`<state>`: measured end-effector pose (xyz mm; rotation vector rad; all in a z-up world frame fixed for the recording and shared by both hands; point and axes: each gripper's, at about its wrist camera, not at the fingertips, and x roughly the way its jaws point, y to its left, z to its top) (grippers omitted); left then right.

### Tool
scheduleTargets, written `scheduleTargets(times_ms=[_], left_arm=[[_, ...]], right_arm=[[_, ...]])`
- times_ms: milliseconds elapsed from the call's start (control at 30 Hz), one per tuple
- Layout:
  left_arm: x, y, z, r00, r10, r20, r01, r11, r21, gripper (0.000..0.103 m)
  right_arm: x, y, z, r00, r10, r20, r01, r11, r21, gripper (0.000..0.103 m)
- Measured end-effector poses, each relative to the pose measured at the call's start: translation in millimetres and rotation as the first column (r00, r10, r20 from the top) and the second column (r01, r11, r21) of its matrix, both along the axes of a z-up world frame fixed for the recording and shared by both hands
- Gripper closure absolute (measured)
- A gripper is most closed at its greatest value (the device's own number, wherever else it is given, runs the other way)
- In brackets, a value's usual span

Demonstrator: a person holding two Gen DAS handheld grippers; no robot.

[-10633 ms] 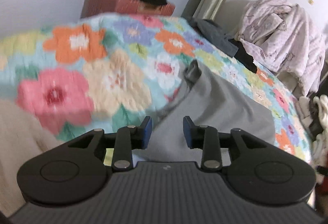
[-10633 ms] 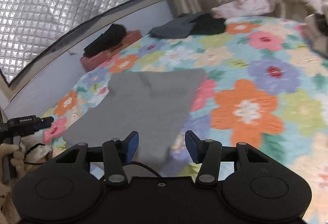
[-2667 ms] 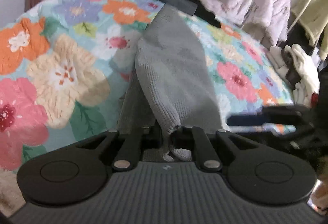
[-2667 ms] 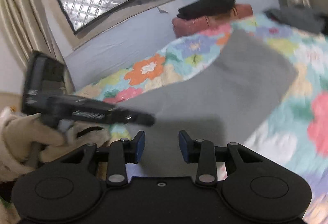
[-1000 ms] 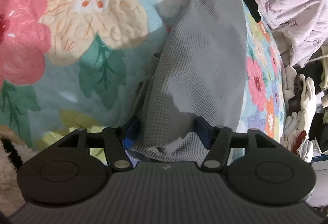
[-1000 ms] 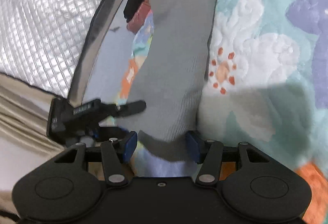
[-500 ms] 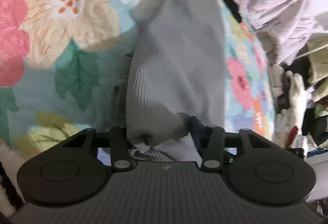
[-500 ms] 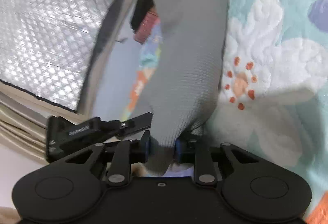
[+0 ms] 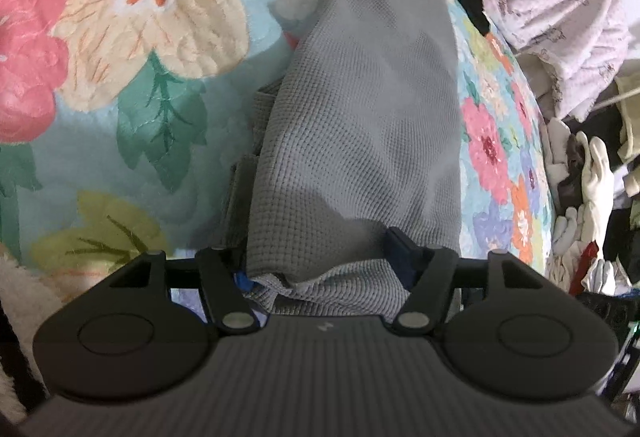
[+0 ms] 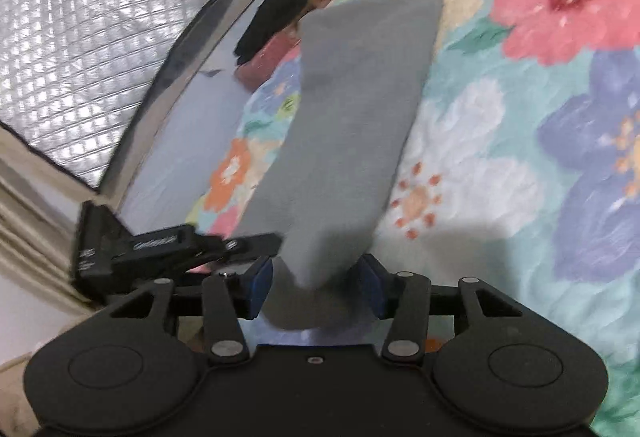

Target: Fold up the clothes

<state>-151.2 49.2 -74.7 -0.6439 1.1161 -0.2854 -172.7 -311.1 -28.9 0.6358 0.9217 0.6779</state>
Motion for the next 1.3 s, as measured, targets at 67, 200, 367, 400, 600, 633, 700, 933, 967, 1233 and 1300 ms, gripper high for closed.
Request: scheduleTargets(times_ms=[67, 200, 367, 400, 600, 633, 700, 933, 967, 1233, 1300], left_arm=[[-1.9, -2.0, 2.2, 1.0, -0.014, 0.01, 0.013, 1.0, 0.016, 0.04], [-3.4, -2.9, 3.7, 0.999, -0.029, 0.019, 0.028, 0.999, 0.027, 0.04], [1.3, 6.1, -4.1, 1.0, 0.005, -0.018, -0.006, 1.0, -0.024, 0.039], [3.3, 9.1, -6.7, 0.999, 0.021, -0.032, -0.022, 0.999, -0.045, 0.039], [13.8, 10.4, -15.1, 0.997, 0.057, -0.053, -0.061, 0.995, -0.078, 0.037], [14.1, 9.4, -14.7, 0.997, 0.056, -0.051, -0.06, 0.995, -0.08, 0.034], [13.2, 7.2, -12.4, 0.998, 0.047, -0.039, -0.05, 0.995, -0.083, 0.035], [-21.1, 8.0, 27.2, 0.999, -0.033, 0.012, 0.035, 0.971, -0.236, 0.037], [-27.7, 8.1, 33.5, 0.999, -0.052, 0.009, 0.053, 0.966, -0.252, 0.037], [-50.0, 13.7, 105.8, 0.939, -0.23, 0.255, 0.195, 0.969, 0.155, 0.034], [-43.0, 13.4, 118.8, 0.901, -0.242, 0.359, 0.177, 0.962, 0.206, 0.034]], right_arm=[[4.3, -0.8, -5.8, 1.0, -0.01, -0.02, 0.011, 0.999, 0.046, 0.049], [12.6, 9.9, -24.8, 0.994, 0.027, -0.103, -0.017, 0.995, 0.093, 0.049], [19.9, 14.7, -47.8, 0.982, -0.026, -0.187, 0.055, 0.987, 0.151, 0.044], [24.4, 16.1, -50.7, 0.98, -0.03, -0.195, 0.065, 0.983, 0.174, 0.045], [45.0, 44.5, -51.6, 0.992, 0.033, -0.119, -0.017, 0.99, 0.139, 0.065], [43.2, 45.7, -51.3, 0.994, 0.04, -0.098, -0.025, 0.989, 0.149, 0.067], [40.7, 45.4, -49.2, 0.996, 0.051, -0.074, -0.038, 0.985, 0.169, 0.071], [22.7, 29.2, -16.5, 0.983, 0.173, -0.059, -0.144, 0.931, 0.334, 0.074], [18.3, 28.2, -11.3, 0.977, 0.203, -0.071, -0.165, 0.919, 0.357, 0.073], [-9.3, 5.2, -16.8, 0.968, 0.176, -0.177, -0.087, 0.903, 0.421, 0.074], [-10.4, 4.6, -20.5, 0.969, 0.164, -0.187, -0.07, 0.902, 0.426, 0.074]])
